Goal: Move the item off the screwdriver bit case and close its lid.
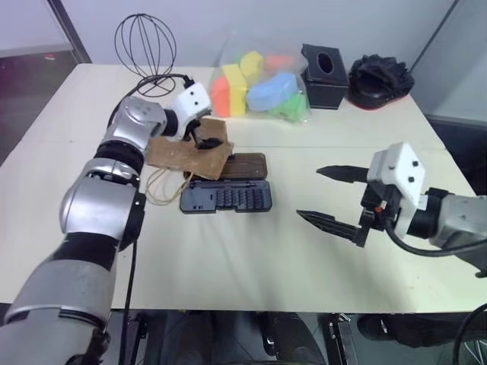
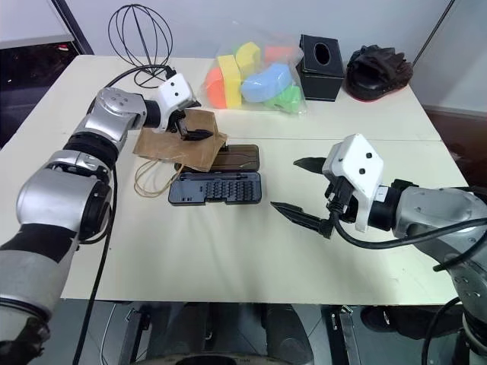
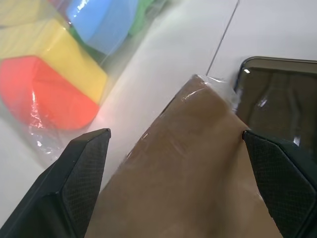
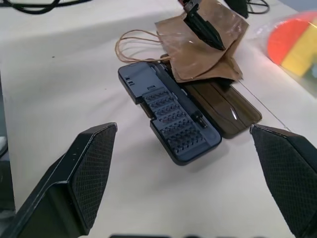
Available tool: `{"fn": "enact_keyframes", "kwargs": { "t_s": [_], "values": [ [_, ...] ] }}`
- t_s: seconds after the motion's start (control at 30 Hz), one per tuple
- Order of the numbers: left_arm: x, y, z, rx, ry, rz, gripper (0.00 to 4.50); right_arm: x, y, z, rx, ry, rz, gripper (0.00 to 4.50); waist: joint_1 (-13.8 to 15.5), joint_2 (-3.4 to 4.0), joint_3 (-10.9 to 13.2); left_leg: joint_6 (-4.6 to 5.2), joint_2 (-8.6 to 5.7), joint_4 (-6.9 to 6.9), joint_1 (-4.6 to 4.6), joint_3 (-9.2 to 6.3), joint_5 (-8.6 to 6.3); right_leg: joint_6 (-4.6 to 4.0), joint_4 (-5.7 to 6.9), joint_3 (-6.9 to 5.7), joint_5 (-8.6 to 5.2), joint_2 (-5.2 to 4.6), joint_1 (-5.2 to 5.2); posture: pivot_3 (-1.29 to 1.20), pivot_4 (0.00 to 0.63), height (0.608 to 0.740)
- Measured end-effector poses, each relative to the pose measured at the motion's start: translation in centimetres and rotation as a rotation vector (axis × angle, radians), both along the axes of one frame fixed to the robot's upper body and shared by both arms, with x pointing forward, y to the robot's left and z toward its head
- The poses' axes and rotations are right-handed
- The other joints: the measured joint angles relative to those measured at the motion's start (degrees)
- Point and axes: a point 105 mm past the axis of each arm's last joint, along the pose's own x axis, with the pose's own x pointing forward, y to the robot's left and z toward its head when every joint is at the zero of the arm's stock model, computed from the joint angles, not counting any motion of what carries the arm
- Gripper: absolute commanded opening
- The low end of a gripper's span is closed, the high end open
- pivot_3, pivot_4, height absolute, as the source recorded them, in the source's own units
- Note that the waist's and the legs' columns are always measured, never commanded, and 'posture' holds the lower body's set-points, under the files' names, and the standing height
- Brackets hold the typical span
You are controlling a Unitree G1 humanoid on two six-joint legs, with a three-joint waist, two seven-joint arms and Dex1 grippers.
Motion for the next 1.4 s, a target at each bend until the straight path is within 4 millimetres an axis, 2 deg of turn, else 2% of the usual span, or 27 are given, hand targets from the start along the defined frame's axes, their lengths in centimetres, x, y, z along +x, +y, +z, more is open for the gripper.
{"fn": "enact_keyframes", "kwargs": {
  "t_s": [0.07,0.17,0.4,0.63,0.73,0.9,1.0,1.1,1.13,1.2,1.3,1.4],
  "values": [
    [0.1,0.0,-0.1,0.009,0.001,0.008,4.47,-0.1,-0.2,0.0,0.009,-0.001,-0.021,4.5,0.0,0.0,0.0,0.0,0.0,0.0,0.01,0.0,0.0,0.0,0.0,0.0,0.0,0.0,0.01,0.0,0.15,0.737],
    [0.2,0.1,-0.6,0.025,0.017,0.026,3.62,-0.3,-0.3,0.3,0.022,-0.01,-0.038,4.5,0.1,0.0,0.0,0.0,-0.01,0.0,0.01,0.0,0.0,0.0,0.0,0.0,0.0,0.0,0.02,0.0,0.15,0.737],
    [0.1,0.8,-2.0,0.056,0.057,0.05,0.06,-0.5,-0.5,0.6,0.025,-0.005,-0.058,4.5,0.1,0.0,0.0,0.0,-0.01,0.0,0.02,-0.01,0.0,0.0,0.0,-0.01,0.0,0.0,0.04,0.0,0.15,0.737],
    [-0.2,2.1,-2.5,0.059,0.084,0.063,0.01,-0.2,-0.5,0.8,0.023,-0.001,-0.049,4.5,0.0,0.0,0.0,0.0,-0.01,0.01,0.04,-0.02,0.0,0.0,0.02,-0.01,0.0,0.0,0.04,0.0,0.15,0.737],
    [-0.3,3.4,-2.1,0.061,0.087,0.082,0.01,0.3,-0.1,0.8,0.029,-0.001,-0.026,4.5,-0.3,0.0,0.0,0.0,-0.01,0.01,0.05,-0.01,0.0,0.0,0.04,-0.01,0.0,0.01,0.04,0.0,0.15,0.737],
    [-0.9,9.4,0.0,0.076,0.056,0.205,0.01,1.1,1.1,0.8,0.042,-0.001,0.028,4.5,-1.2,0.0,0.0,0.0,0.02,0.0,0.05,-0.06,0.0,-0.01,0.06,-0.05,0.0,0.02,0.03,0.0,0.15,0.737],
    [-2.0,12.8,1.2,0.098,0.056,0.252,0.01,1.6,1.8,0.4,0.05,0.01,0.075,4.5,-1.5,-0.02,0.0,0.0,0.01,0.01,0.03,-0.05,0.0,-0.01,0.04,-0.06,0.0,0.01,0.03,0.0,0.15,0.737],
    [-5.1,19.4,3.4,0.156,0.055,0.354,0.01,2.6,2.6,0.1,0.071,0.024,0.137,4.5,-2.9,0.0,0.0,0.0,0.05,-0.04,0.04,-0.01,0.0,-0.02,0.05,-0.04,-0.01,0.03,-0.02,0.0,0.15,0.737],
    [-6.7,22.1,3.9,0.178,0.057,0.41,0.01,3.0,2.8,-0.1,0.072,0.034,0.151,4.5,-3.3,0.02,0.0,0.01,0.08,-0.08,0.09,0.03,0.0,-0.03,0.05,0.0,-0.02,0.03,-0.03,0.0,0.15,0.737],
    [-9.5,26.1,4.0,0.196,0.079,0.521,0.01,3.6,2.9,-0.5,0.076,0.048,0.17,4.5,-3.3,0.05,0.0,0.02,0.1,-0.12,0.11,0.01,-0.01,-0.06,0.07,-0.03,-0.04,0.04,-0.04,0.0,0.15,0.737],
    [-12.8,30.6,2.8,0.178,0.13,0.699,0.01,4.2,3.8,-0.9,0.082,0.056,0.224,4.5,-2.6,0.03,0.0,0.02,0.11,-0.01,0.03,-0.09,0.0,-0.06,0.13,-0.18,-0.04,0.0,-0.03,0.0,0.15,0.737],
    [-15.3,33.5,1.3,0.164,0.167,0.824,0.01,4.6,4.6,-1.0,0.088,0.054,0.274,4.5,-1.7,-0.01,0.0,0.01,0.1,0.05,0.04,-0.04,0.0,-0.04,0.12,-0.19,-0.03,-0.09,0.02,0.0,0.15,0.737]
  ]
}}
